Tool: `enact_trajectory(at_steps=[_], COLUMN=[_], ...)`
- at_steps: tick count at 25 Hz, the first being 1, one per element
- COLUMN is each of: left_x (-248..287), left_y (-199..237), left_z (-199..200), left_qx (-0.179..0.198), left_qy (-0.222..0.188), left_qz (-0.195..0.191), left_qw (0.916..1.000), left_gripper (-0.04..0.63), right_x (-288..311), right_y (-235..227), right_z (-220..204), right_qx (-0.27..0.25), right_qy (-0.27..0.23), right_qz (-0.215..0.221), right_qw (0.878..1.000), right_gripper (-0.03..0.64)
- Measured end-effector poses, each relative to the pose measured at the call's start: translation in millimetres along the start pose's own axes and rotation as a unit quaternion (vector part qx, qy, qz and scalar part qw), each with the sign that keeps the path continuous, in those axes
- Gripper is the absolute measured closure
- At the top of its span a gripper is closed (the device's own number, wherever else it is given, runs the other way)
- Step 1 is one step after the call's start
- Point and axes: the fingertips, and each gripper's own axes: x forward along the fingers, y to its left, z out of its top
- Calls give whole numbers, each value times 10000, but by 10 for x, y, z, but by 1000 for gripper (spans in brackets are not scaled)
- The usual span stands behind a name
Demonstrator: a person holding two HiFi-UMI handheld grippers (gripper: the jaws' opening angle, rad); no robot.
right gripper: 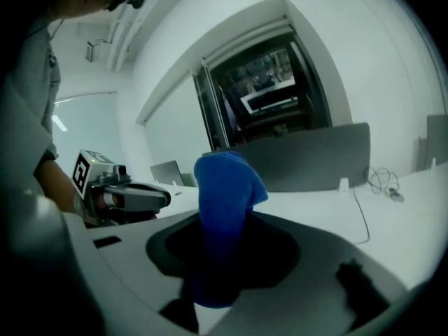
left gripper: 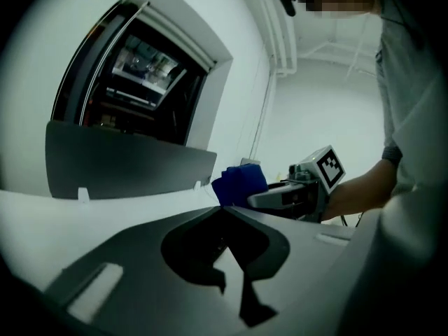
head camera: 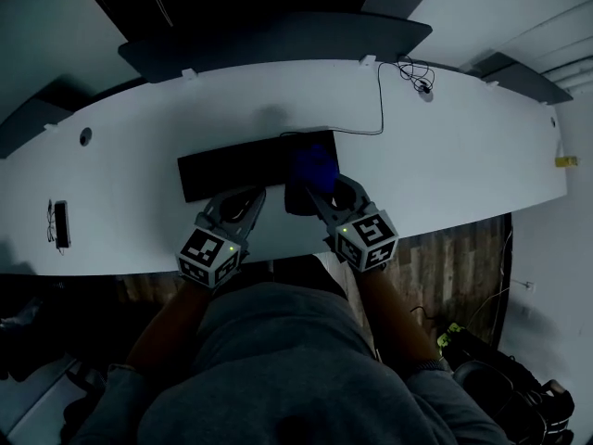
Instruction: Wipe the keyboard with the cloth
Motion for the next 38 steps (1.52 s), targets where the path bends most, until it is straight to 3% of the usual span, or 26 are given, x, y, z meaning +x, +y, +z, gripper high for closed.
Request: enact_trajectory(at_steps=[6, 12, 15, 17, 20, 24, 28, 38], left_x=[-984, -1599, -1782, -1883, -2022, -2115, -2181, -2227], left_y=[-50, -279, -358, -383, -433, -472, -514, -545], left_z=[609, 962, 974, 978, 1012, 900, 941, 823], left_qx=[892, 1022, 948, 812, 925, 918, 942, 822], left_qy=[-742, -1229, -1251, -1226, -1437, -1221, -1462, -1235], left_qz=[-54, -282, -309, -274, -315, -243, -283, -179], left_qw=[9932, 9867, 9871, 9887, 9848, 9880, 9844, 9888], left_gripper=[587, 586, 586, 587, 586, 586, 588, 586], right_x=[-166, -386, -508, -573, -602, -644, -657, -661], right_y=[1084, 1841, 2089, 2210, 2310, 2367, 2429, 2525], right_z=[772, 1180, 1279, 1327, 1269, 1218, 1196, 1169], right_qx=[-1066, -1471, -1699, -1757, -1859, -1838, -1873, -1845], right_qy=[-959, -1299, -1527, -1710, -1580, -1571, -1573, -1572], right_qz=[254, 399, 435, 455, 401, 324, 350, 377], right_qw=[9893, 9798, 9726, 9684, 9690, 9698, 9690, 9694], right_gripper=[480, 480, 480, 480, 480, 480, 480, 480])
